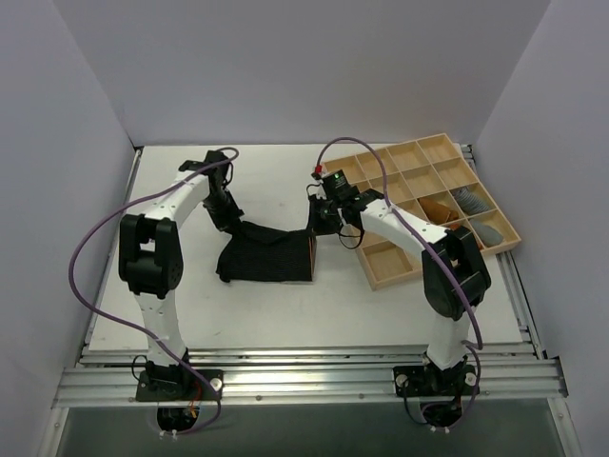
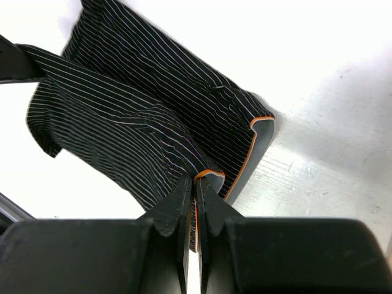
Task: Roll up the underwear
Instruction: Fold the underwear
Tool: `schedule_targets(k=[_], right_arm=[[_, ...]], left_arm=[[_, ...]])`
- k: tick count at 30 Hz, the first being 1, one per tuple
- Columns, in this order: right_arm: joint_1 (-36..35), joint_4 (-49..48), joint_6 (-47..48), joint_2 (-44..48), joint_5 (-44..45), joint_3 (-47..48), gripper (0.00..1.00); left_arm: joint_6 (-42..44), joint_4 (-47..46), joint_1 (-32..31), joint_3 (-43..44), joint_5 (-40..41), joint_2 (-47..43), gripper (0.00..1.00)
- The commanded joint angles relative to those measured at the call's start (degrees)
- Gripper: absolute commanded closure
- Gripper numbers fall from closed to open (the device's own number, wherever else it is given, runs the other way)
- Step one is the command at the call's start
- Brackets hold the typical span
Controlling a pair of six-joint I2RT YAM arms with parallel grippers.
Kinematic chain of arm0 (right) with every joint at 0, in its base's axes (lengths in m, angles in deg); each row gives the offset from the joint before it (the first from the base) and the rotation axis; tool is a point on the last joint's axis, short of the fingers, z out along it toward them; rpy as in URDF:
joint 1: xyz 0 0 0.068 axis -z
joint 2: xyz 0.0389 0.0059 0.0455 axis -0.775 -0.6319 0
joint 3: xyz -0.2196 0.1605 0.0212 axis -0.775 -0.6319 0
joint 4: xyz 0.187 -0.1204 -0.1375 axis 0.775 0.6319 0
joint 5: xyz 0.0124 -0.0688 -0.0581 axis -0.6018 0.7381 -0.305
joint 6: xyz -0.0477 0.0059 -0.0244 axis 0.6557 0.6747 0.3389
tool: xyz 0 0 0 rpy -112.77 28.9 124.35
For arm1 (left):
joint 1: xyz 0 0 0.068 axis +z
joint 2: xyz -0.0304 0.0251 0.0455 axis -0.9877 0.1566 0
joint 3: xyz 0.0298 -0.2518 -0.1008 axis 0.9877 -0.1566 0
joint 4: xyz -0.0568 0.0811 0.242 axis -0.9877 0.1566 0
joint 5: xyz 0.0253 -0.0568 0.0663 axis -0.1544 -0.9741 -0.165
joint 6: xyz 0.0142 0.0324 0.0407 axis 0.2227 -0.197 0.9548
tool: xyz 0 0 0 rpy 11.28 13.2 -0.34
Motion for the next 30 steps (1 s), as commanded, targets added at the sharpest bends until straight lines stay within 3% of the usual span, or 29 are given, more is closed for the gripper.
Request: schedule_targets(k=[1, 10, 14, 18, 22, 26, 27, 30], right_arm=[[-0.5, -0.5, -1.0, 3.6, 3.5, -0.1, 1.00], [0.0, -1.6, -1.3, 1.4, 7.4, 0.6, 1.00], [1.1, -2.9, -1.0, -1.5, 8.7, 1.5, 1.00], [2.8, -3.6, -1.0, -5.3, 11.1, 2.8, 1.00], [4.4, -7.0, -2.0, -6.6, 12.8, 1.1, 1.00], [4.9, -6.8, -3.2, -7.7, 13.9, 2.2, 1.00], [4.8, -6.8, -3.2, -7.2, 14.3, 2.3, 0.88], [4.9, -4.5, -2.7, -6.7, 14.9, 3.6, 0.77]], left_arm=[[-0.3, 1.0, 0.4, 4.7, -1.3, -3.5, 0.98], [0.2, 0.9, 0.6, 13.7, -3.8, 3.5, 0.98], [0.6, 1.3, 0.9, 18.3, -4.1, 9.2, 0.91], [1.1, -1.4, 1.8, 23.8, -8.3, 16.0, 0.71], [1.3, -8.2, 2.6, 29.1, -15.1, 19.3, 0.57], [3.6, -6.5, 2.8, 37.0, -14.7, 20.3, 0.43], [4.9, -4.9, 2.9, 38.3, -14.1, 20.3, 0.42], [8.5, -0.1, 3.0, 39.2, -9.1, 18.1, 0.39]])
